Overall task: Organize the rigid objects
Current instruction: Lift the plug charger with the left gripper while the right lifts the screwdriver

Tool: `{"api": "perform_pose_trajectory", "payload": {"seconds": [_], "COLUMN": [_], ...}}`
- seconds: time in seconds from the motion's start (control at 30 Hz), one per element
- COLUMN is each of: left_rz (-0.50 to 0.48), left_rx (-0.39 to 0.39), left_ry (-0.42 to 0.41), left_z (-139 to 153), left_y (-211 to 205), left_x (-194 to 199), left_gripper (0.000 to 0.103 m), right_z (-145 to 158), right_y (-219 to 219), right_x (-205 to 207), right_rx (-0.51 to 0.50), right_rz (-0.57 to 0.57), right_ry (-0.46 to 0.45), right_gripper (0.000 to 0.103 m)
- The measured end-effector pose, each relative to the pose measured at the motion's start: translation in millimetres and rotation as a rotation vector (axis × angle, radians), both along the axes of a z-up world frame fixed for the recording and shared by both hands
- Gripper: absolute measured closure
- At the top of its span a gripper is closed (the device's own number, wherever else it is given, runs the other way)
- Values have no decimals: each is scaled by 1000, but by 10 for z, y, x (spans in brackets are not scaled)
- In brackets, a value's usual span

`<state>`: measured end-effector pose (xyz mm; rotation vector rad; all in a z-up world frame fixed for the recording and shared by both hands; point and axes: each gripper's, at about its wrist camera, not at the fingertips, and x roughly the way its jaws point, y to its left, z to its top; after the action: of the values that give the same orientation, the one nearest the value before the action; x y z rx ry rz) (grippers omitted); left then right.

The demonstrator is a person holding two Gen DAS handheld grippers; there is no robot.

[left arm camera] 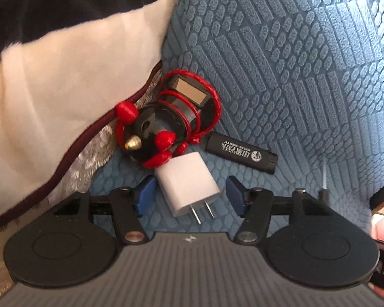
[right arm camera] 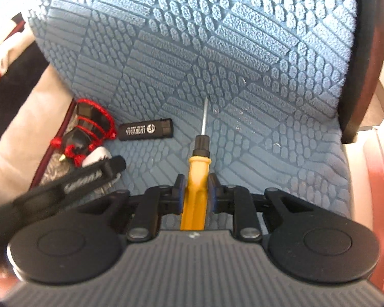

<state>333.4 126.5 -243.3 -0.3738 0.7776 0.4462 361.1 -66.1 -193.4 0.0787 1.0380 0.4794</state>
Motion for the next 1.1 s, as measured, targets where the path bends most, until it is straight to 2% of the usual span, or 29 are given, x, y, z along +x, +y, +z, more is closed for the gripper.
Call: {"api": "perform_pose_trajectory", "payload": {"seconds": [0.03,0.27,0.7,1.1], "left_rz": [-2,-22,-87,-101], "left_rx": [12,-11,-78,-122], "left_ry": [2,0,4,8], "left_z": [-5,38,146,185], "left_y": [2,29,-160,-314], "left_x": [10,-133,-918,-1555], "left_gripper": [43,47,50,51], "right_z": [7,80,180,369], "right_y": [-10,-141,-375,-502], "right_x": [-22,-196,-785,-1377], "right_rx": [-1,-13,-65,-123], "right_rz": [4,16,57,87], "right_ry": [-3,-10,-10,-34], "right_gripper": [81,81,82,82]}}
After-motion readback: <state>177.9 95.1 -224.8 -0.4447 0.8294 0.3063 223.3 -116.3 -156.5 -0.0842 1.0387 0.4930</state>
